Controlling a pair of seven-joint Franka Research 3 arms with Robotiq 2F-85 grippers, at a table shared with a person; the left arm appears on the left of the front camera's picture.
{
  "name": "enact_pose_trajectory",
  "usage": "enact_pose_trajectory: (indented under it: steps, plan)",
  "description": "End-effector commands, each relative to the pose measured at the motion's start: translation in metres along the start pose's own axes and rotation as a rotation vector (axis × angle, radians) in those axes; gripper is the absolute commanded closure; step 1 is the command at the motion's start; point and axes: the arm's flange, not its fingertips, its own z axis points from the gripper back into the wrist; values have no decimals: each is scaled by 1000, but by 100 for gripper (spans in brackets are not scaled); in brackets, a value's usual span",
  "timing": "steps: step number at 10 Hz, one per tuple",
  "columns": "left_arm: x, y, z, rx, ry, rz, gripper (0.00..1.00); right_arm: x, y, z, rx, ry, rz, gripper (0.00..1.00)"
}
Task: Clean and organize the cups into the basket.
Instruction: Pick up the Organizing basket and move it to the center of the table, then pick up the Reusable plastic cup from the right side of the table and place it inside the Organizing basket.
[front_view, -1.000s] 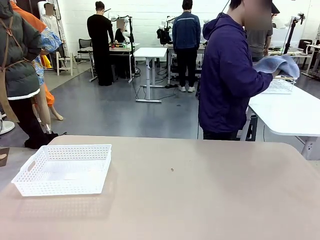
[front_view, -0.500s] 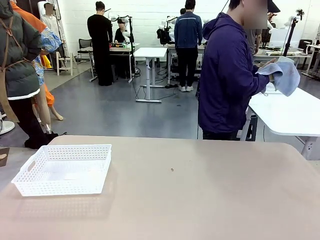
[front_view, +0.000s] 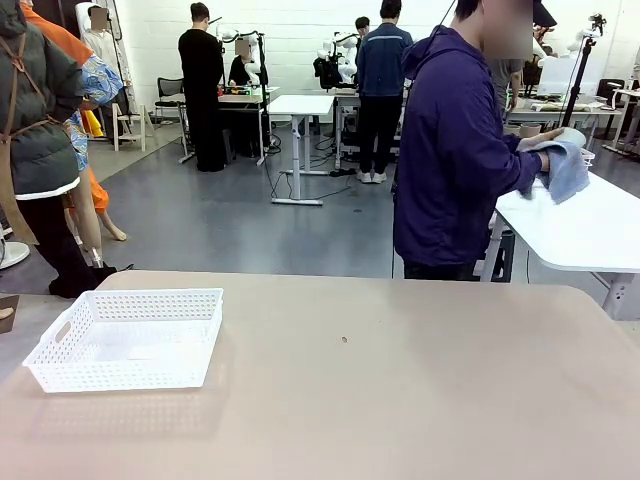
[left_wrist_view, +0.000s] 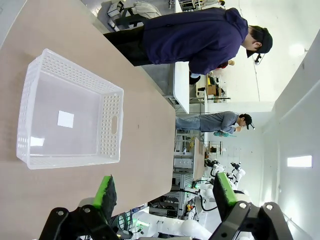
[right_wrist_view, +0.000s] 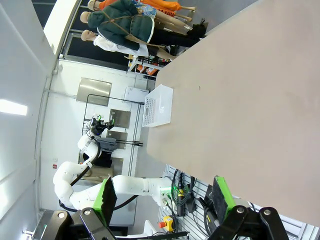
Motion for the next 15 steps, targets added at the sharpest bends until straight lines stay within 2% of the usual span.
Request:
enact_pose_trajectory:
  steps: [1,15]
  plan:
    - [0,0,1,-6,-3,3,0,-1,0,1,-1,5,3,0]
    - [0,0,1,-6,-3,3,0,-1,0,1,-1,5,3,0]
